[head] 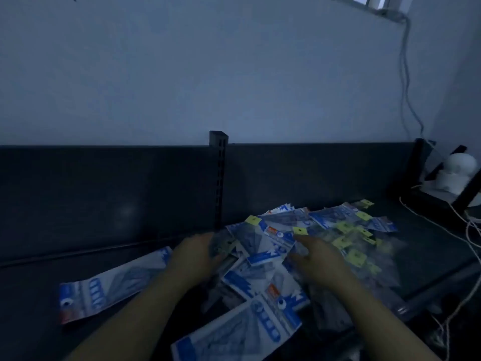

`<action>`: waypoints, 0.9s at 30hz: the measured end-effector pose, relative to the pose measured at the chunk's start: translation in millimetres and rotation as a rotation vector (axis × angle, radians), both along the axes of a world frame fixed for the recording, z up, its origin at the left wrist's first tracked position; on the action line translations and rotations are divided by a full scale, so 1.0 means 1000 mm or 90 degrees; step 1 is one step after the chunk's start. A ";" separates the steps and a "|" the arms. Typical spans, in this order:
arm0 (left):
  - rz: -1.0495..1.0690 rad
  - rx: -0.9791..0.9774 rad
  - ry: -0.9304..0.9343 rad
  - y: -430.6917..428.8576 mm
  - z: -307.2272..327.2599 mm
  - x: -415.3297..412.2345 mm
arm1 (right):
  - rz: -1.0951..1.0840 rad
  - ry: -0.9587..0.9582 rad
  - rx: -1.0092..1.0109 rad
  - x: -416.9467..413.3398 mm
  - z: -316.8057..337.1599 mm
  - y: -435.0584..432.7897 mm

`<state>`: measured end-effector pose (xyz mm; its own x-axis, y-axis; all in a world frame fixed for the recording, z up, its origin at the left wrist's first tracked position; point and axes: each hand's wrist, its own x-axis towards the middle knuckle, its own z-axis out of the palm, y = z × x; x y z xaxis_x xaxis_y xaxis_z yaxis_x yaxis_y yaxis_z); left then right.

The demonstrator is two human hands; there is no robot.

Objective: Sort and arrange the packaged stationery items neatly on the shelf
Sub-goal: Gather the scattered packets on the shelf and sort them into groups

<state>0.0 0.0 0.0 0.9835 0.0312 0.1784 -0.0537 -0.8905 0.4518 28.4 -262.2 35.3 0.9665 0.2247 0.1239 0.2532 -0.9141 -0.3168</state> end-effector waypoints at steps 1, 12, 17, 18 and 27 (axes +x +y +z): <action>0.004 -0.014 0.018 -0.002 -0.003 0.006 | 0.012 0.025 -0.013 0.007 0.000 -0.003; 0.100 -0.007 -0.027 0.006 -0.001 0.034 | 0.108 0.028 -0.013 0.117 -0.004 -0.007; 0.078 0.034 0.038 0.017 -0.006 0.037 | 0.109 0.087 -0.034 0.147 -0.016 -0.002; 0.076 0.030 0.059 0.019 -0.006 0.038 | 0.112 0.088 -0.045 0.149 -0.017 -0.003; 0.062 0.072 0.114 0.022 0.007 0.042 | 0.217 -0.072 -0.069 0.149 -0.024 -0.014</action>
<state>41.6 22.5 7.0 0.9930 0.1175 0.0097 0.1070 -0.9332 0.3431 177.8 -276.4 11.4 0.8156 0.5486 0.1840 0.5764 -0.7981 -0.1754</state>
